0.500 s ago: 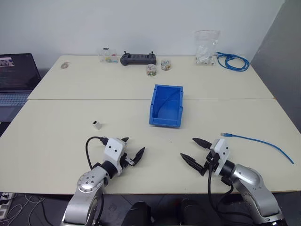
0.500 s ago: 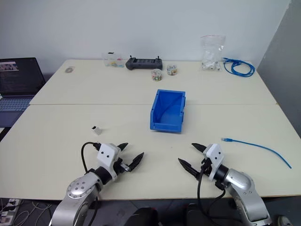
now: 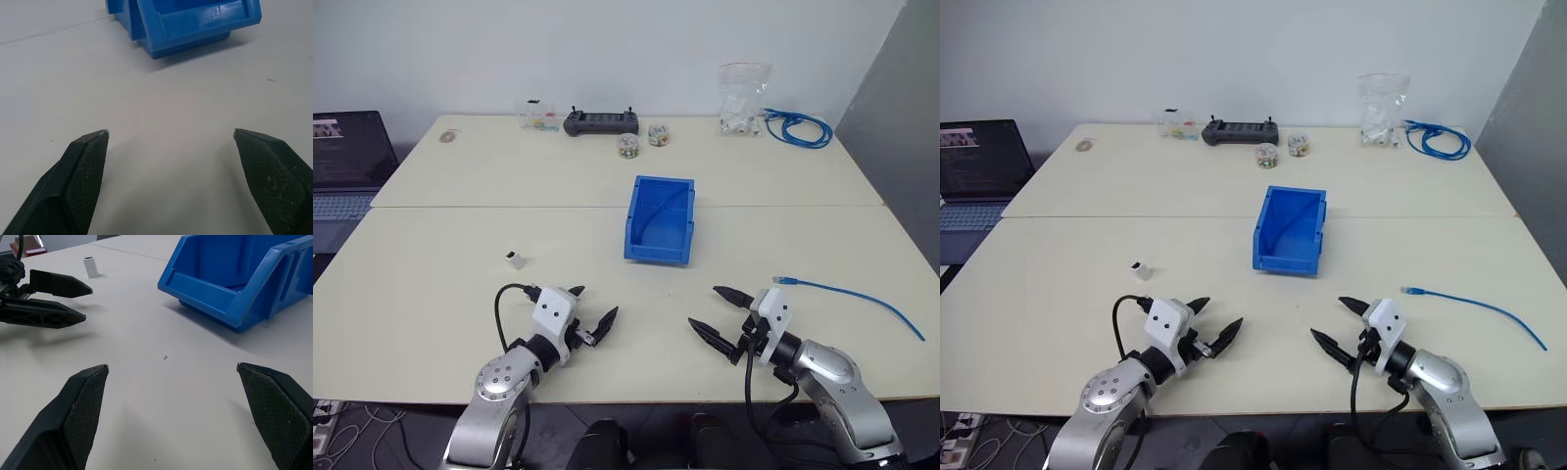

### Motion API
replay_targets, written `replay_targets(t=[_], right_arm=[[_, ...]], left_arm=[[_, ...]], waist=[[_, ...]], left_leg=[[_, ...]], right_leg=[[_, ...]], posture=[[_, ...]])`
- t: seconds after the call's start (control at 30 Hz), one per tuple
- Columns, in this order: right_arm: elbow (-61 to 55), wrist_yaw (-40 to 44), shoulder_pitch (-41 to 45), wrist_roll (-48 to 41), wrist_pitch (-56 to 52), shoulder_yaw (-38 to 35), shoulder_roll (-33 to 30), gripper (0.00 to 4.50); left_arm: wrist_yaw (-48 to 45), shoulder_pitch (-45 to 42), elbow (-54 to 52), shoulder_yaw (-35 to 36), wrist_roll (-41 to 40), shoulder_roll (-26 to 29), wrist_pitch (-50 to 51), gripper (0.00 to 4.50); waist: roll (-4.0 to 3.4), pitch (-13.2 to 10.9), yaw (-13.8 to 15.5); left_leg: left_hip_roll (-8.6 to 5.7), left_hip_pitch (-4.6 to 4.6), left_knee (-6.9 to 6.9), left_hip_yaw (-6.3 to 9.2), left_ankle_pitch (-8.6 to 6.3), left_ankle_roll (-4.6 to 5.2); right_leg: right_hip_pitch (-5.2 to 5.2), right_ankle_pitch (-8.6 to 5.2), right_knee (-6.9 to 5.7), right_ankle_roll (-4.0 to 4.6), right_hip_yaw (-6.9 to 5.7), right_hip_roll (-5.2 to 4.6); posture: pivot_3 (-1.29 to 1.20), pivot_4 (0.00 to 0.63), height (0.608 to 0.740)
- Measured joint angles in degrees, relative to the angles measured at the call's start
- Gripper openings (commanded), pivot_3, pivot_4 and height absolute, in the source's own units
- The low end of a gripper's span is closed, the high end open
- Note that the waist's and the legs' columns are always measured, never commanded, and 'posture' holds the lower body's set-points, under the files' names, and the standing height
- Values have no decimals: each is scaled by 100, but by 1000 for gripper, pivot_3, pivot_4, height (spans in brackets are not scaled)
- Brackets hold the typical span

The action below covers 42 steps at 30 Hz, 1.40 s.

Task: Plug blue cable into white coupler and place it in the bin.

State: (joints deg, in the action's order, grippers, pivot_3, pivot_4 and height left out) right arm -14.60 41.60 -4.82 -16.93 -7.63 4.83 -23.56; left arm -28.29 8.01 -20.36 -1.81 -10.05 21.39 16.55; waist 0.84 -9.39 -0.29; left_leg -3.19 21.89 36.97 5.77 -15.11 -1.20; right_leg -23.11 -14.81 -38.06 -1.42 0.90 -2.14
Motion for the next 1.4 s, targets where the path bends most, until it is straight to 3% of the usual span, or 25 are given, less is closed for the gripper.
replay_targets(t=[0.4, 0.63, 0.7, 0.9, 1.0, 1.1, 1.27, 1.4], right_arm=[[120, -188, 89, 126, 91, 3, 122, 4488], [-134, -402, -204, 118, -173, -54, 39, 4488], [-412, -245, -263, -125, -380, -226, -230, 4488], [-469, 644, -8, -840, -1304, -1434, -2030, 4488], [294, 1285, 698, -696, -1652, -1467, -3161, 4488], [1047, 1847, 1342, -498, -1689, -1120, -3601, 4488], [3229, 2495, 2913, 718, -834, 42, -3703, 4488], [5173, 2841, 4336, 1770, 12, 926, -3305, 4311]], left_arm=[[-613, -311, -202, -8, -377, 344, 25, 4391], [-832, -1005, -347, -429, -565, 354, 513, 4391], [-916, -1229, -364, -538, -615, 361, 696, 4391], [-1463, -1963, -253, -903, -798, 491, 1090, 4391], [-1755, -2382, -75, -1235, -796, 483, 1202, 4391], [-1789, -2623, 65, -1390, -779, 397, 1249, 4391], [-1781, -2832, 188, -1588, -699, 266, 1269, 4391], [-1761, -2826, 214, -1784, -537, 237, 1170, 4456]], waist=[[0, 0, 2], [-1, 0, 9], [-1, 0, 0], [1, -1, -12], [5, -4, -28], [6, -6, -41], [10, -12, -85], [14, -15, -146]], left_leg=[[0, 0, 0, 1, 0, 0], [-4, 2, 1, -1, 1, -1], [-3, 0, 4, -4, 0, 0], [-1, -6, 2, -9, 0, 2], [4, -10, 4, -22, 2, 5], [4, -13, 4, -24, 2, 5], [-6, -17, 7, -38, 4, 6], [-1, -17, 5, -45, 8, -2]], right_leg=[[0, 2, -1, 4, 0, 0], [0, 3, -1, 5, 2, -2], [2, 0, -2, 0, 3, -1], [8, 0, -1, -1, -2, 4], [13, 0, -1, -1, -5, 10], [16, 1, 1, 1, -5, 10], [20, 5, 4, 8, 2, -1], [16, 8, 4, 10, 7, -1]], posture=[[0, 150, 740], [0, 150, 740], [0, 150, 740], [0, 150, 740], [0, 150, 740], [0, 150, 740], [0, 150, 740], [0, 150, 740]])
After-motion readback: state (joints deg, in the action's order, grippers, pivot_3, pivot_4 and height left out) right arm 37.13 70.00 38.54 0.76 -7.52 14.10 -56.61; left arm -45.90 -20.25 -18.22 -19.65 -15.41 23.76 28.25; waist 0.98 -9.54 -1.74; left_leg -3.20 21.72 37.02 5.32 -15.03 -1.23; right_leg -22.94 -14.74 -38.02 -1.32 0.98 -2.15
